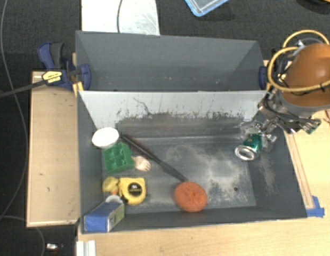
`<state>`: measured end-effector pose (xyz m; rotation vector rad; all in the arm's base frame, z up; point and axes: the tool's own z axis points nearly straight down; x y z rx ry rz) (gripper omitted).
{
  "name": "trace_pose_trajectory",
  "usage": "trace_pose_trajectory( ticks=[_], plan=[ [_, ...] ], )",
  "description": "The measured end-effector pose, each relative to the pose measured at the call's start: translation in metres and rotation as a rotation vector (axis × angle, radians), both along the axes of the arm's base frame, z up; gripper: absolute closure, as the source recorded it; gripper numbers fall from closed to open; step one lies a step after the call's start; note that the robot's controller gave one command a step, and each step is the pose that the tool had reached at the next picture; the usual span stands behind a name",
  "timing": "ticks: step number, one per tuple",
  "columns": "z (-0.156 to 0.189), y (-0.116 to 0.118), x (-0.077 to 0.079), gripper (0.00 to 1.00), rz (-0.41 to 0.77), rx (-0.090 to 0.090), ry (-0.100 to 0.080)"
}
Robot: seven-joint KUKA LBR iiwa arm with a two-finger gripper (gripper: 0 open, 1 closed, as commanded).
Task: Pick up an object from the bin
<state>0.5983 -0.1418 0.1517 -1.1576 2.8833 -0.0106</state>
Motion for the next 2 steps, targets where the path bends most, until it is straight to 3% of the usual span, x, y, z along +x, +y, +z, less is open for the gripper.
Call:
trace_pose_trajectory(
  ticks=[2],
  plan=[
    [0.035,0.001,0.0,1.0,-0.008,0.002,-0.003]
  ],
)
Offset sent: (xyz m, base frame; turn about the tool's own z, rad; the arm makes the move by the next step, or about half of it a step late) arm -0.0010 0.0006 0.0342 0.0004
